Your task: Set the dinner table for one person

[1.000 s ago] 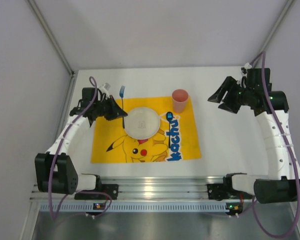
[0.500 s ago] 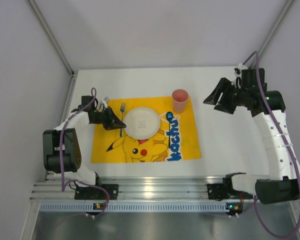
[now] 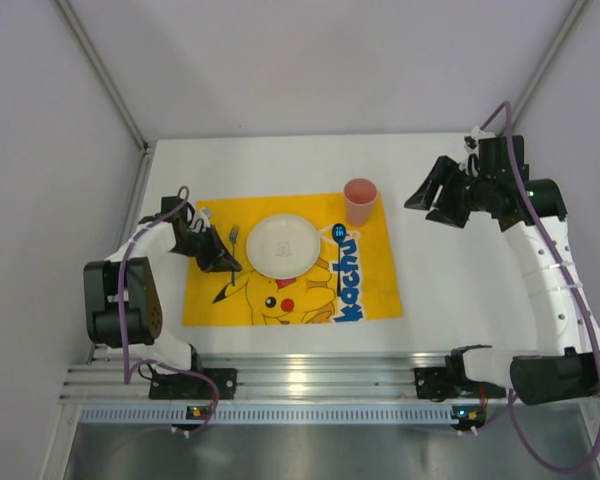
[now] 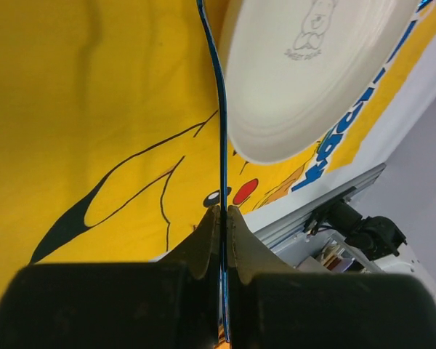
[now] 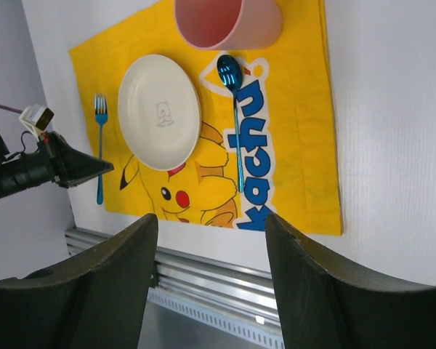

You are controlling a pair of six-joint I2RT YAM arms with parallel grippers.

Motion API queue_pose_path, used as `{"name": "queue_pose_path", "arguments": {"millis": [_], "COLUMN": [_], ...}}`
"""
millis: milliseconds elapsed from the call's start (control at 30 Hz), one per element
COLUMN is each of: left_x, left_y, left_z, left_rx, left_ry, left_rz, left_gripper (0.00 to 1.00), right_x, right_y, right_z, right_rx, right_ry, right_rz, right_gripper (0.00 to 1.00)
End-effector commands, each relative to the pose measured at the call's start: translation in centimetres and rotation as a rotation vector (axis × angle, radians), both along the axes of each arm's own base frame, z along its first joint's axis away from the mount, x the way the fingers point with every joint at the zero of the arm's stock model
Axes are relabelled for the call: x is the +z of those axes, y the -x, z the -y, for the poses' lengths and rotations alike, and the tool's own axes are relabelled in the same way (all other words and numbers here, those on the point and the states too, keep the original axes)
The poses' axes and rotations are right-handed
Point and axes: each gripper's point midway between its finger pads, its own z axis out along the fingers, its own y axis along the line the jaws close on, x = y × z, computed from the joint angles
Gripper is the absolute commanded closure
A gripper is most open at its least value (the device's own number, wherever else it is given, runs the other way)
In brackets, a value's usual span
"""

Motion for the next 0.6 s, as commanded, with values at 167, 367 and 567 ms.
{"name": "queue_pose_path", "arguments": {"millis": [167, 367, 567], "left_x": [-0.8, -2.6, -2.5], "left_y": [0.7, 0.0, -0.2], "left_z": [-1.7, -1.9, -2.7], "left_rx": [0.006, 0.029, 0.025], "left_ry": [-0.104, -0.11, -0.16], "left_rz": [-0.045, -0.084, -0.083], "left_gripper": [1.0, 0.95, 0.84], "right_x": [-0.3, -0.4, -0.7], "right_y": [0.0, -0.1, 0.1], "right_z": [-0.6, -0.9, -0.8], "right_rx": [0.031, 0.041, 0.04], "right_ry": [0.01, 0.01, 0.015], "right_rz": [0.004, 0.0, -0.004], "right_gripper": [0.39, 0.39, 0.39]}}
